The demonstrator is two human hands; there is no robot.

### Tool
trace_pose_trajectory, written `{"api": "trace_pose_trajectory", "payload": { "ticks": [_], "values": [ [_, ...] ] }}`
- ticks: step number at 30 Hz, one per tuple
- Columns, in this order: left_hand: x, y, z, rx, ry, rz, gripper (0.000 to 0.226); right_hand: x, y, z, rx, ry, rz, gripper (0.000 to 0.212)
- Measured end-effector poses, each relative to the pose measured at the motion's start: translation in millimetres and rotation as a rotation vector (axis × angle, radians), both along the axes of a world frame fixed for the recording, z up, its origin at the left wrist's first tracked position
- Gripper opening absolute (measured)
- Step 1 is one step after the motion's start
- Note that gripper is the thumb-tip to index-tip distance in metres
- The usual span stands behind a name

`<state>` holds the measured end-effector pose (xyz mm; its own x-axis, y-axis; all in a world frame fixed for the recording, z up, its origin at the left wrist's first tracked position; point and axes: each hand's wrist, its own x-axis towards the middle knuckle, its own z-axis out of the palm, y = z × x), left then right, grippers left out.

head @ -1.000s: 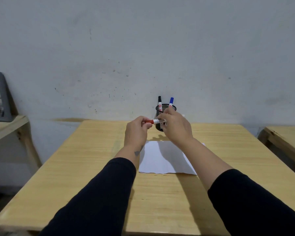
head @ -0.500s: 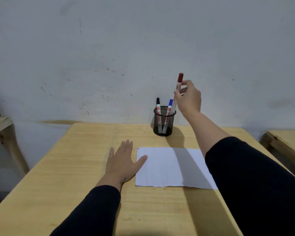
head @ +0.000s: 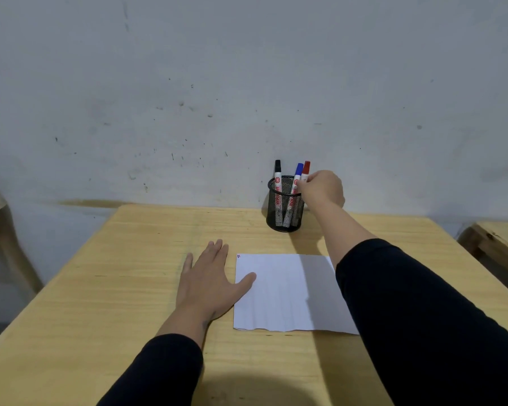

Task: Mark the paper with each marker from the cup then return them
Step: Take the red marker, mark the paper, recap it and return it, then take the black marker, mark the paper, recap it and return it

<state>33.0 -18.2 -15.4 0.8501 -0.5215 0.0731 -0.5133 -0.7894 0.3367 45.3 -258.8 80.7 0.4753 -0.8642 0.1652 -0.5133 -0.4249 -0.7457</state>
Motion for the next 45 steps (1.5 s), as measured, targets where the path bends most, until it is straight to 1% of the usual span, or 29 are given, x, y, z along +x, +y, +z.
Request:
{"api": "trace_pose_trajectory", "payload": {
  "ticks": [2, 4, 6, 7, 8, 10, 11, 13, 15, 19, 24, 26, 29, 32, 34, 38, 40, 41, 42, 43, 45],
  "values": [
    [-1, 0, 1, -0.003, 0.006, -0.002, 0.089, -2, 0, 0, 0.046, -0.014, 0.006, 0.02],
    [-1, 0, 1, -0.005, 0.01, -0.004, 0.089, -4, 3, 0, 0.042, -0.017, 0.006, 0.027],
    [-1, 1, 2, 0.001, 0.007, -0.006, 0.089, -6, 7, 2, -0.057, -0.026, -0.017, 0.038],
    [-1, 0, 2, 0.004, 0.006, -0.007, 0.089, -6, 9, 4, -0.122, -0.041, -0.024, 0.04],
    [-1, 0, 2, 0.007, 0.006, -0.006, 0.089, -4, 12, 5, -0.171, -0.068, -0.014, 0.036],
    [-1, 0, 2, 0.01, 0.007, -0.005, 0.089, 1, 16, 8, -0.198, -0.093, 0.067, 0.021],
    [-1, 0, 2, 0.011, 0.008, -0.005, 0.089, 3, 19, 10, -0.206, -0.057, 0.118, 0.017],
    [-2, 0, 2, 0.008, 0.009, -0.006, 0.089, 9, 24, 11, -0.23, 0.043, 0.204, 0.018],
    [-2, 0, 2, 0.007, 0.006, -0.004, 0.09, 17, 27, 8, -0.244, 0.128, 0.235, 0.019],
    [-1, 0, 2, 0.003, 0.002, 0.0, 0.09, 30, 26, 3, -0.273, 0.225, 0.165, 0.013],
    [1, -1, 0, -0.001, 0.011, 0.003, 0.091, 35, 27, 5, -0.266, 0.262, 0.129, 0.01],
    [0, -1, 0, -0.003, 0.013, 0.003, 0.091, 36, 26, 5, -0.226, 0.205, 0.132, 0.011],
    [-1, 0, 1, -0.008, 0.024, 0.002, 0.09, 29, 26, 19, -0.148, 0.006, 0.157, 0.023],
    [-1, 0, 3, 0.008, 0.023, -0.006, 0.09, 18, 28, 51, -0.165, -0.173, 0.203, 0.025],
    [-2, 1, 3, 0.009, 0.03, -0.013, 0.09, 8, 28, 70, -0.172, -0.253, 0.244, 0.026],
    [-3, 3, 6, -0.017, 0.089, -0.03, 0.094, -23, 35, 82, -0.157, -0.32, 0.311, 0.02],
    [-4, 2, 15, -0.095, 0.169, -0.026, 0.093, -41, 42, 75, -0.135, -0.316, 0.343, 0.019],
    [-4, 1, 23, -0.148, 0.187, -0.028, 0.088, -49, 46, 69, -0.119, -0.306, 0.363, 0.018],
    [-5, -2, 32, -0.204, 0.167, -0.037, 0.08, -57, 50, 62, -0.105, -0.295, 0.386, 0.017],
    [-6, -5, 44, -0.26, 0.102, -0.054, 0.072, -65, 55, 55, -0.097, -0.283, 0.406, 0.016],
    [-9, -13, 69, -0.35, -0.124, -0.118, 0.061, -80, 64, 39, -0.092, -0.25, 0.445, 0.016]
  ]
}}
